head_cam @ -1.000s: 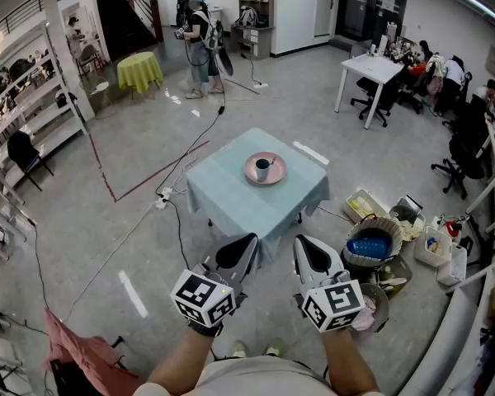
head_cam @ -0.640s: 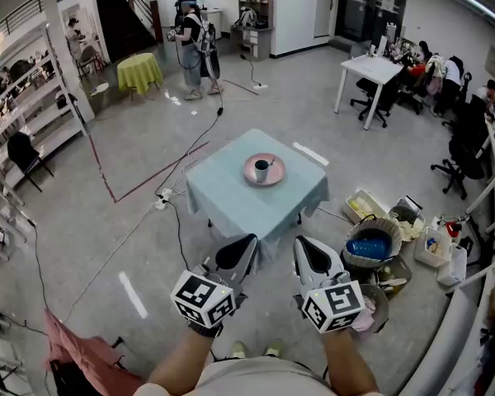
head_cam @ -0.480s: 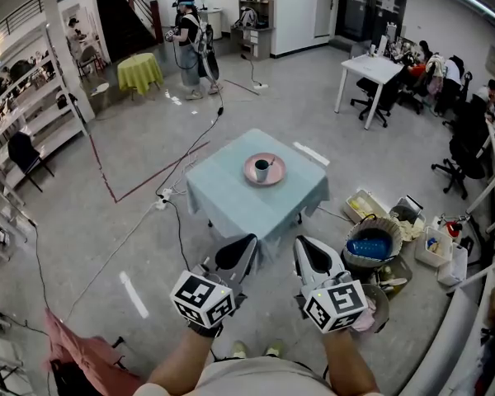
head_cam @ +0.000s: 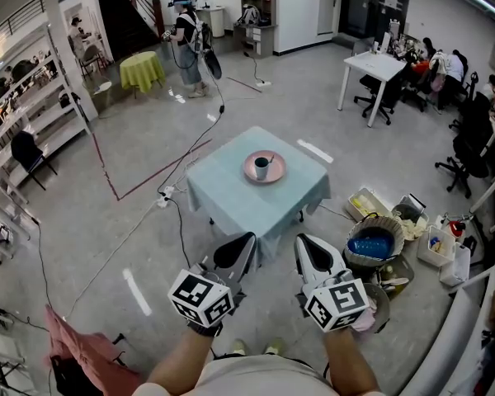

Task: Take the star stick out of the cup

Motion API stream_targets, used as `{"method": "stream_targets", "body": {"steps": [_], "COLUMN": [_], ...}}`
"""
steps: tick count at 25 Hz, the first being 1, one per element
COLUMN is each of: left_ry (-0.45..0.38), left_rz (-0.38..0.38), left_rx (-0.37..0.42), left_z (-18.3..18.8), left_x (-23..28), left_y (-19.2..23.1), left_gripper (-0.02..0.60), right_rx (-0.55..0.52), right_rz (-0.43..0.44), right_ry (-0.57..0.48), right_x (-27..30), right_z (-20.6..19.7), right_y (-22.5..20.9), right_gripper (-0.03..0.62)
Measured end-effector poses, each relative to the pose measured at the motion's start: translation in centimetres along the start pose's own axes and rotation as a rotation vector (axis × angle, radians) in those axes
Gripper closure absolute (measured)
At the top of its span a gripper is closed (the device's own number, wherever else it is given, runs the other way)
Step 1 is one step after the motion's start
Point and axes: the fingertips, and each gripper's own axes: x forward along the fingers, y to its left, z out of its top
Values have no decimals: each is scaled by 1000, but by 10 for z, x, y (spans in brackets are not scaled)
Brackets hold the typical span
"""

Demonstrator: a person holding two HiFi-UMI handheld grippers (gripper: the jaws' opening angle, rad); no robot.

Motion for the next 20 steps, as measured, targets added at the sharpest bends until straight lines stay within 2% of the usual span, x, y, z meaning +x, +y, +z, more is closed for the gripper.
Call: {"method": "stream_targets", "body": {"steps": [12, 20], "left_ry": [15, 35], "left_rz": [35, 39], "left_rx": [3, 5], "left_z": [-12, -17], "left_x": [24, 46], "left_y": [-13, -18], "left_gripper": [577, 577], "right_rx": [16, 43], "right_rz": [34, 22], "right_ry": [-1, -1], "right_x": [-6, -8], "right_z": [-1, -2], "right_y": [-27, -54], "right_gripper": [583, 583]}}
